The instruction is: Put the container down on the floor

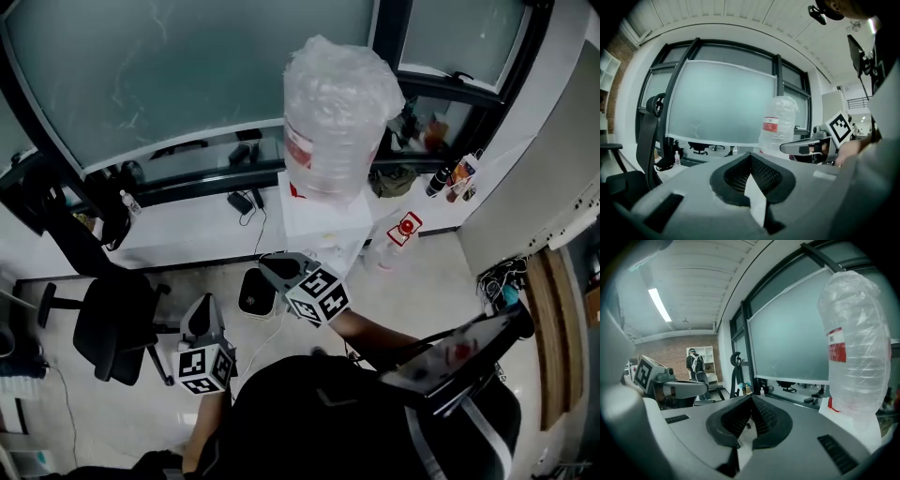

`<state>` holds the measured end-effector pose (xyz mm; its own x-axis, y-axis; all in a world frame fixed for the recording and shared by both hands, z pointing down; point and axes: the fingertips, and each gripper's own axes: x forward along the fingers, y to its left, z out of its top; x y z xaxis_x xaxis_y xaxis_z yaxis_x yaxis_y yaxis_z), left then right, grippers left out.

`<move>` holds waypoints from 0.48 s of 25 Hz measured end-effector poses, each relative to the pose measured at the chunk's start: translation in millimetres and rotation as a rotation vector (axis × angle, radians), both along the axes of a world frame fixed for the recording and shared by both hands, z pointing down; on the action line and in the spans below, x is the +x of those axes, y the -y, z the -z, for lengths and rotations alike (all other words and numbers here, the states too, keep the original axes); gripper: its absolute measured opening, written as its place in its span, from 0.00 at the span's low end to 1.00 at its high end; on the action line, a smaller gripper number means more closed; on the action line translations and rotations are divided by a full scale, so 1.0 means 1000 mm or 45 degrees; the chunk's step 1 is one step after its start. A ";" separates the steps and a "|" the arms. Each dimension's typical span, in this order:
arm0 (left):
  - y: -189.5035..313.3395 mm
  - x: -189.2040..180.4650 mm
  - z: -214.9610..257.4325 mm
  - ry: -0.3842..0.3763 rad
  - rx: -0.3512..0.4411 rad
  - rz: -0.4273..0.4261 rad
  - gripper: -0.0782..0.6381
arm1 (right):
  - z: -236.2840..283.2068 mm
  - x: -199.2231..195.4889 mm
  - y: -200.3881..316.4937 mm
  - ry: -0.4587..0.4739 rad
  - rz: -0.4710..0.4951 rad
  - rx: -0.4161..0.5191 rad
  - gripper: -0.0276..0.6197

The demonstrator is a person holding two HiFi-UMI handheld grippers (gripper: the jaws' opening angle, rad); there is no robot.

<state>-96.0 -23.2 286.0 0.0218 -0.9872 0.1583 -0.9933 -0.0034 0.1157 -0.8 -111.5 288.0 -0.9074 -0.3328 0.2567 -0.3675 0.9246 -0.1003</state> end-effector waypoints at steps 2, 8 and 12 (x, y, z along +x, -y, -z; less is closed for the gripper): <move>0.000 0.000 0.000 -0.005 -0.004 0.005 0.12 | 0.000 -0.002 0.000 0.000 0.010 0.002 0.05; -0.001 0.004 -0.004 -0.016 -0.019 0.016 0.12 | -0.002 -0.001 0.000 -0.004 0.023 0.005 0.06; -0.001 0.004 -0.007 0.003 -0.030 0.001 0.12 | -0.003 0.003 -0.003 0.009 0.002 -0.008 0.05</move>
